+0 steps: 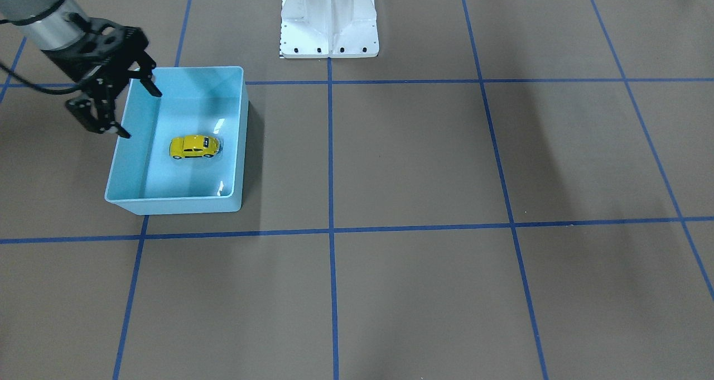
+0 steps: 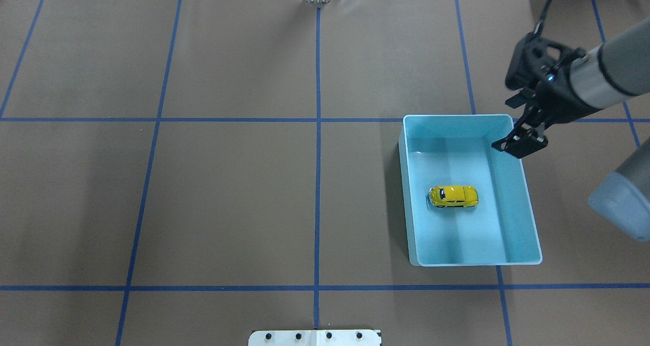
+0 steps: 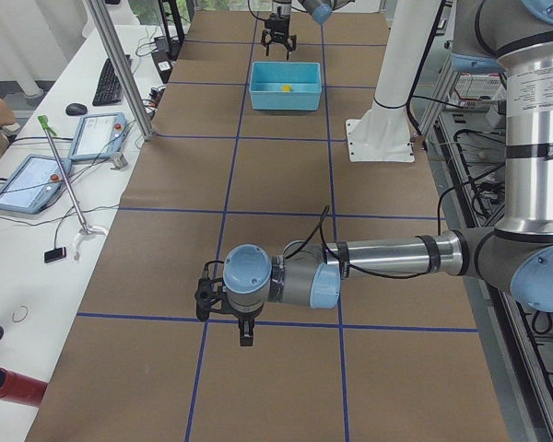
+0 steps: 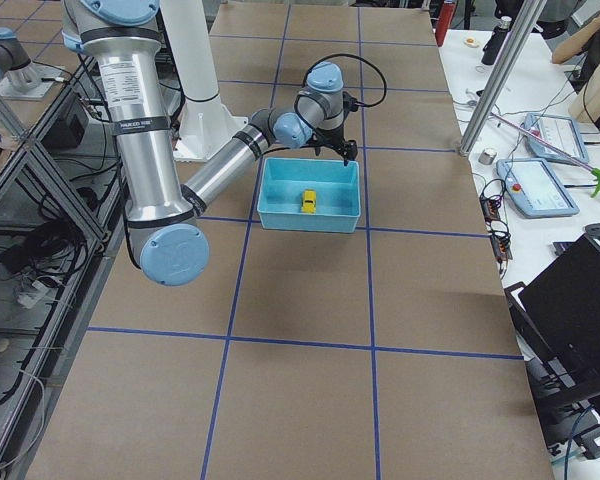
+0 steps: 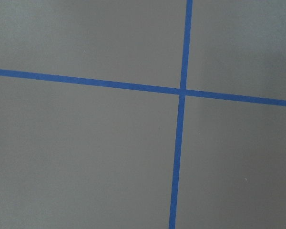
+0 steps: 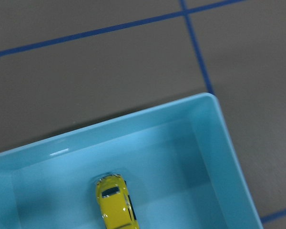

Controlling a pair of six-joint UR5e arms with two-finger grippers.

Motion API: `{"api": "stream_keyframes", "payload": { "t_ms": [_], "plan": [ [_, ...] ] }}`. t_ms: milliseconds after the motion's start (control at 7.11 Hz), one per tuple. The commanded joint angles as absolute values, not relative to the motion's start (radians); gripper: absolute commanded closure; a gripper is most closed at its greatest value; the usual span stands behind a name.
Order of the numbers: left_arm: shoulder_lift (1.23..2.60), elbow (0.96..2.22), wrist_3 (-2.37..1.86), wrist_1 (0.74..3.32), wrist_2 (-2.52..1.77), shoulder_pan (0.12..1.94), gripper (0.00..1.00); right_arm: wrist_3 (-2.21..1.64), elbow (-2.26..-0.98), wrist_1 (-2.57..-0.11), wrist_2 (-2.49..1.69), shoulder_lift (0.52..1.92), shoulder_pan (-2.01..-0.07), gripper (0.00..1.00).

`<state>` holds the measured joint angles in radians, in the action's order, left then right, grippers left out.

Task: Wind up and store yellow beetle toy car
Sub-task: 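Open the right gripper and raise it out of the bin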

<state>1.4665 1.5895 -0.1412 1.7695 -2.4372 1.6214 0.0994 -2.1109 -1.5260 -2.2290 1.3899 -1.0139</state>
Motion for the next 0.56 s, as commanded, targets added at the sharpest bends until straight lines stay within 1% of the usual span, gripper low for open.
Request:
{"api": "stream_keyframes", "payload": {
  "t_ms": [0,141,281,422],
  "plan": [
    [1.465,1.592,-0.143,1.769,-2.437,1.621,0.0,0.035,-2.025,-1.725,-2.295,1.448,-1.315,0.0],
    [1.468,1.589,-0.141,1.769,-2.437,1.618,0.0,0.037,-1.966,-1.727,-2.312,1.513,-1.406,0.0],
    [1.465,1.589,-0.141,1.769,-2.437,1.621,0.0,0.038,-1.936,-1.727,-2.322,1.576,-1.483,0.0],
    [1.468,1.589,-0.141,1.77,-2.437,1.621,0.0,0.046,-1.925,-1.726,-2.327,1.626,-1.511,0.0]
  ]
}}
